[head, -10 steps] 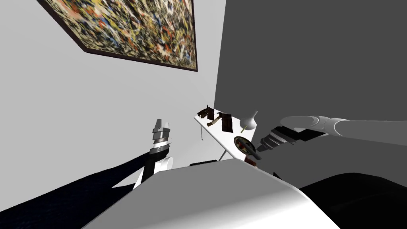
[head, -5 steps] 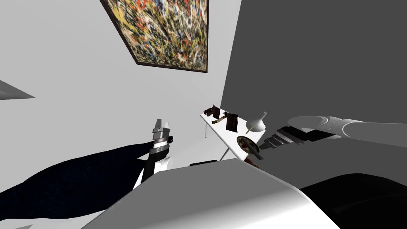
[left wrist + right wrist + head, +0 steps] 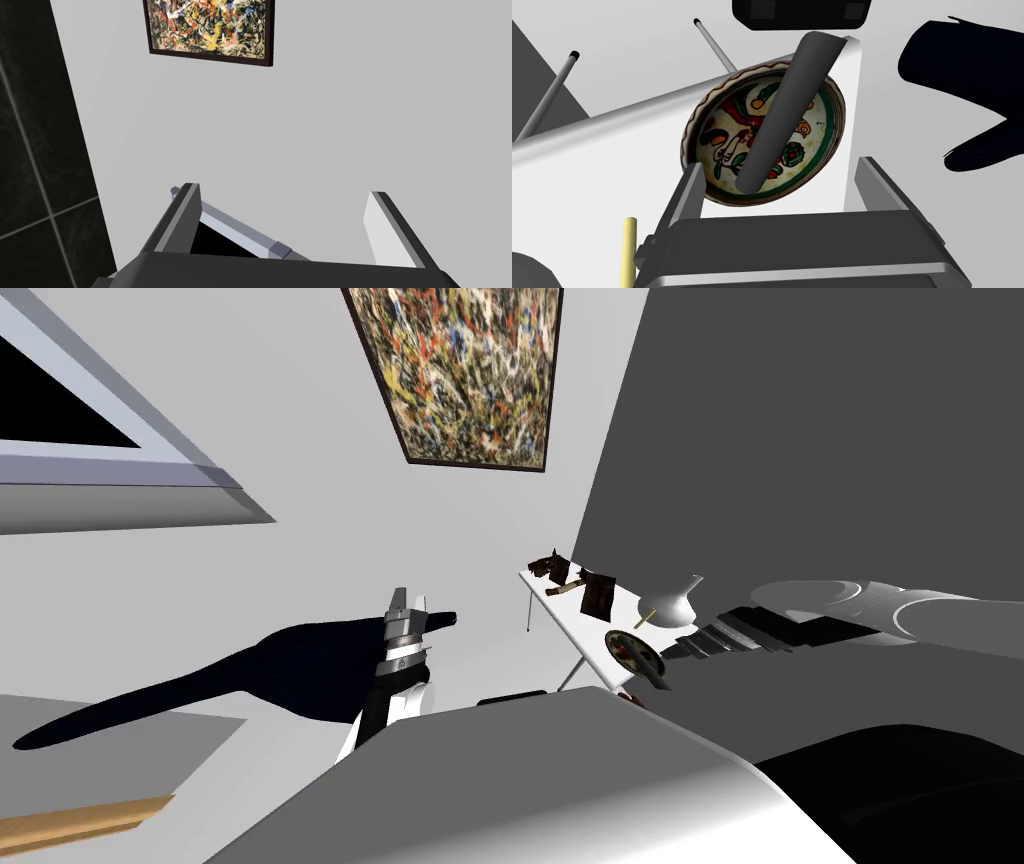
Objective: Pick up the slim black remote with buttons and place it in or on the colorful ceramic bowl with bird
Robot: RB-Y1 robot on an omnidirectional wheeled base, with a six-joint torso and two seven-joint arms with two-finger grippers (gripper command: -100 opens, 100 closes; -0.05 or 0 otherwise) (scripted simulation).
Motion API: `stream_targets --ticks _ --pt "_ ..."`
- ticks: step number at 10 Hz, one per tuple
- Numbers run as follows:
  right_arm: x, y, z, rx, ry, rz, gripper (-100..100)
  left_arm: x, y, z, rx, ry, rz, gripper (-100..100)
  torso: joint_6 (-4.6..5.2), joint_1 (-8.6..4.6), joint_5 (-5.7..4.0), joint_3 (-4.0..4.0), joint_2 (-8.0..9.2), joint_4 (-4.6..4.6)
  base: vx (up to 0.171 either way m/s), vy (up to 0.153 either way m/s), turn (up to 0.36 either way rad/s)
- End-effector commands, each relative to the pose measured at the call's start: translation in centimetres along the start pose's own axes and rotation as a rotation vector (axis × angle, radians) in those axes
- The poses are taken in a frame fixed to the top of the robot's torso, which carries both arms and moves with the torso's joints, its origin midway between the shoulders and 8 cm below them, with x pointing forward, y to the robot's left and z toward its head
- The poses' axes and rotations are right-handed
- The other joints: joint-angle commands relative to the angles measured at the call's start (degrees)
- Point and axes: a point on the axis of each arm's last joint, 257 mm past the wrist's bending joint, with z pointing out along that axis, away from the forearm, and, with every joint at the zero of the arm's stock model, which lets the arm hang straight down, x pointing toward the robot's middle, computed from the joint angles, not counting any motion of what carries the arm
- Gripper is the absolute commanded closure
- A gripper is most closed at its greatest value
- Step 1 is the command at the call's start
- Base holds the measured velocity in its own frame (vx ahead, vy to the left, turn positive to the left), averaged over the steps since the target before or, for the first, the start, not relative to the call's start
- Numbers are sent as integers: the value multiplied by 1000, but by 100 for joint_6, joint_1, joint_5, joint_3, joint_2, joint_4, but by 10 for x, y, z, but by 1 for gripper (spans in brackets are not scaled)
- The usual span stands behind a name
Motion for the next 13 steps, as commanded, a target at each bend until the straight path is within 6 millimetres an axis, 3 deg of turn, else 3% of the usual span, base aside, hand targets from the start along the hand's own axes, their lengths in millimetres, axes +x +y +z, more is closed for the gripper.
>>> stream_targets --ticks 1,2,3,5,7,8,10,12,13 --pt "0 -15 -9 32 -17 27 -100 0 0 0 0 0 0 0 0 0 0 0 0 0 -109 6 325" --pt "0 -21 -13 47 -24 37 -100 0 0 0 0 0 0 0 6 -4 -2 -14 -27 -5 -13 6 96" --pt "3 -11 -5 -22 -46 118 -100 0 0 0 0 0 0 0 10 -8 -3 -31 -57 -11 -198 14 385" --pt "6 -29 -18 22 -65 150 -100 0 0 0 0 0 0 0 8 1 -2 11 19 4 -253 45 400" --pt "8 -47 -32 68 -86 181 -100 0 0 0 0 0 0 0 7 -1 0 -21 -39 -7 -17 26 228" --pt "10 -34 -21 -12 -103 254 -100 0 0 0 -1 0 1 0 13 -14 -3 -38 -68 -14 -158 74 304" --pt "14 -54 -36 38 -128 288 -100 0 0 0 0 0 0 0 7 12 2 3 7 1 -233 82 397" --pt "18 -71 -51 86 -152 319 -100 0 0 0 0 0 0 0 8 -11 -1 -16 -31 -5 -44 14 270" --pt "20 -61 -42 13 -174 391 -100 0 0 0 -1 0 1 0 16 -28 -5 -30 -56 -10 -91 85 333"
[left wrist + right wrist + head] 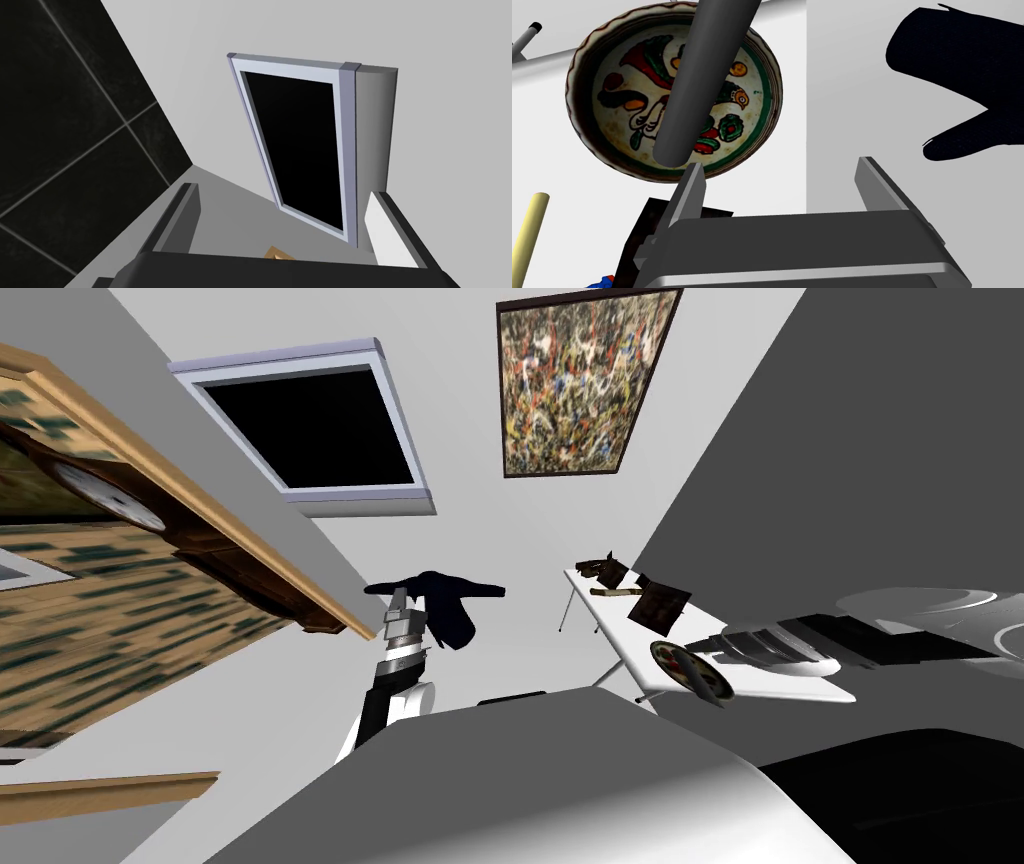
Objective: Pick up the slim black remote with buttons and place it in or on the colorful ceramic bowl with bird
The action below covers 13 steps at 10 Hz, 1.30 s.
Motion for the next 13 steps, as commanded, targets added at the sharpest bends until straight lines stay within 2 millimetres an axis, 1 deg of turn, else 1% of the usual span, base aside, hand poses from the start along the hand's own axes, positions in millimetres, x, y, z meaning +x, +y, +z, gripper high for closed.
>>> stream_targets --ticks 1,2,3,7,9,10,11,13 --pt "1 -5 -5 -7 -19 58 -100 0 0 0 0 0 0 0 0 0 0 0 0 0 67 58 175" --pt "-1 -16 -14 19 -39 74 -100 0 0 0 0 0 0 0 4 -4 1 -19 -33 -7 33 43 124" --pt "-3 -29 -25 54 -63 95 -100 0 0 0 0 0 0 0 5 -10 0 -21 -35 -8 27 36 103" --pt "-3 -29 -25 54 -63 95 -100 0 0 0 0 0 0 0 5 -17 -2 -18 -30 -7 23 31 87" --pt "-3 -29 -25 54 -63 95 -100 0 0 0 0 0 0 0 9 -25 -3 -15 -25 -6 0 0 0" --pt "8 -38 -30 52 -73 180 -100 0 0 0 0 0 0 0 8 -27 -5 -13 -22 -5 0 0 0" --pt "8 -43 -35 65 -82 188 -100 0 0 0 0 0 0 0 10 -28 -5 -12 -20 -4 5 7 21" --pt "8 -43 -35 65 -82 188 -100 0 0 0 0 0 0 0 8 -26 -4 -13 -22 -5 0 0 1"
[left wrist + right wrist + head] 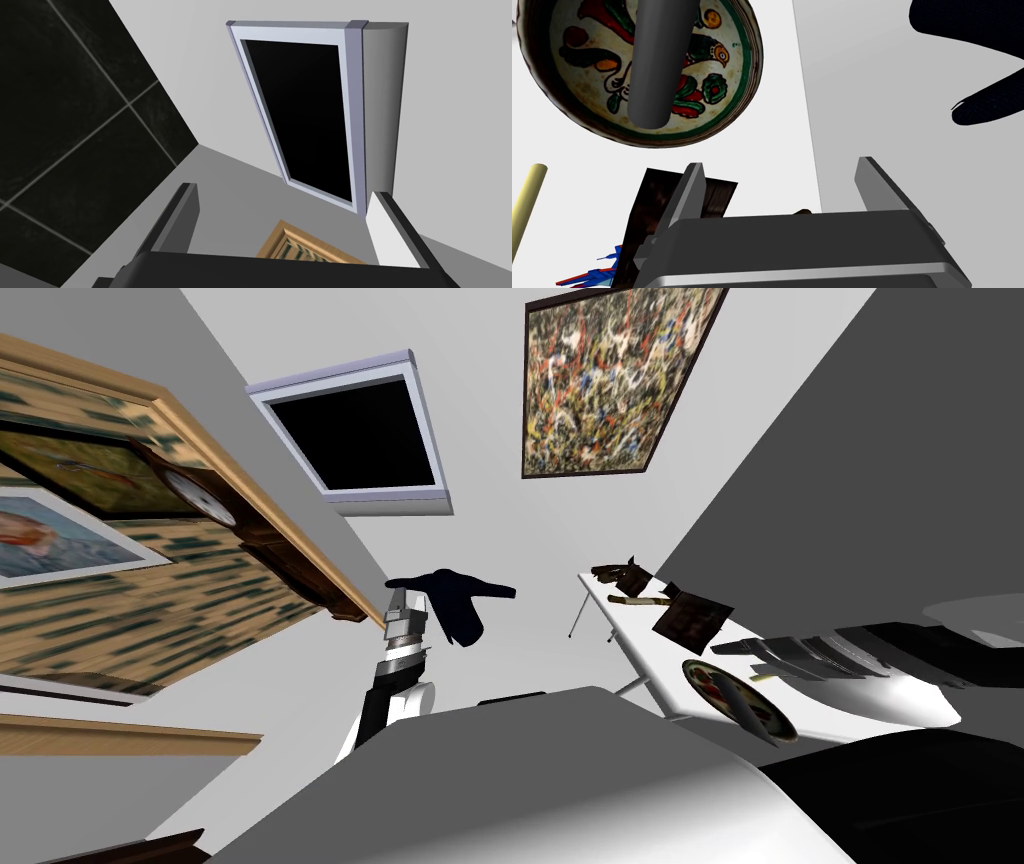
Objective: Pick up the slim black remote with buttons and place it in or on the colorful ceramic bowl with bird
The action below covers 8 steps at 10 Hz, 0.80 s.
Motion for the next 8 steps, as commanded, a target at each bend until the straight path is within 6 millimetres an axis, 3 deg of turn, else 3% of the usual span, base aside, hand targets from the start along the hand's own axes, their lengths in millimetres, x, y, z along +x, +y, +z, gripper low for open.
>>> stream_targets --ticks 1,6,7,8 --pt "0 0 0 1 -2 1 -100 0 0 0 0 0 0 0 0 0 0 0 0 0 0 0 0" --pt "0 0 0 1 -2 1 -100 0 0 0 0 0 0 0 1 -3 -1 1 2 1 -3 -4 -10" --pt "11 -13 -6 4 -11 94 -100 0 0 0 0 0 0 0 -2 0 -1 0 0 0 4 6 17" --pt "10 -16 -9 11 -18 98 -100 0 0 0 0 0 0 0 1 2 0 0 0 0 0 0 0"
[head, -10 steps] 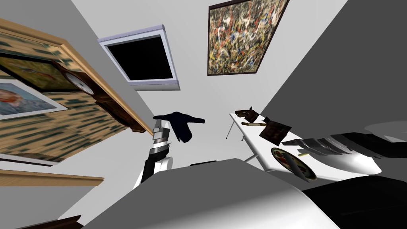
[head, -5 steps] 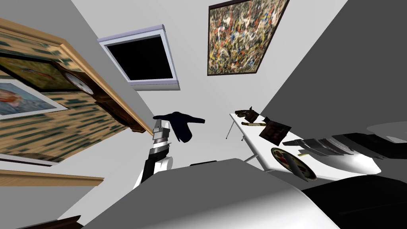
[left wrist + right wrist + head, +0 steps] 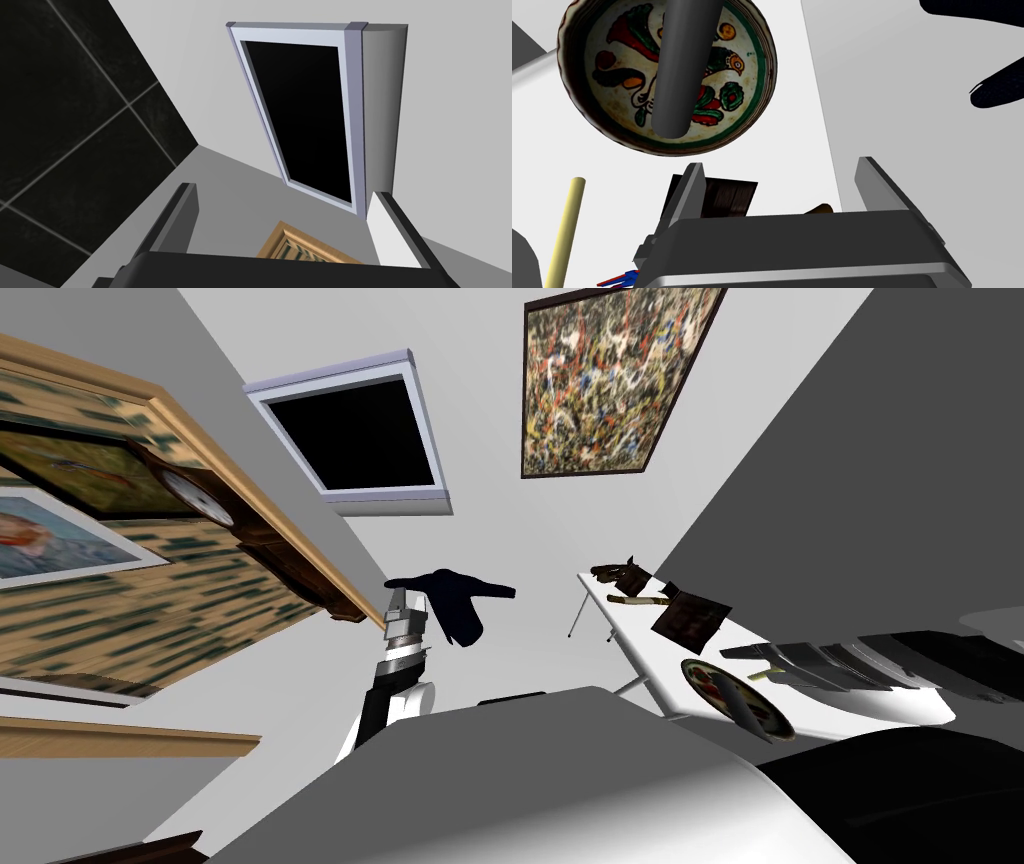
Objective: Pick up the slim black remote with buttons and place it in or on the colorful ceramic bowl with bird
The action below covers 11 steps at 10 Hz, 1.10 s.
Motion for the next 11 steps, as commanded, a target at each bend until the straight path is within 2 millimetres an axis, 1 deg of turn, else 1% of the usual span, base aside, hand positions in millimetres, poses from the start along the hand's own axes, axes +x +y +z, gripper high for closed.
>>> stream_targets --ticks 1,8,11 --pt "1 -2 -3 3 -4 15 -100 0 0 0 0 0 0 0 0 0 0 0 0 0 0 0 0" --pt "1 -2 -3 3 -4 15 -100 0 0 0 0 0 0 0 -2 1 0 -1 -2 -1 0 0 1" --pt "-16 15 -30 9 -5 2 -100 0 0 0 0 0 0 0 -2 3 2 -2 -3 -1 -1 4 -12"
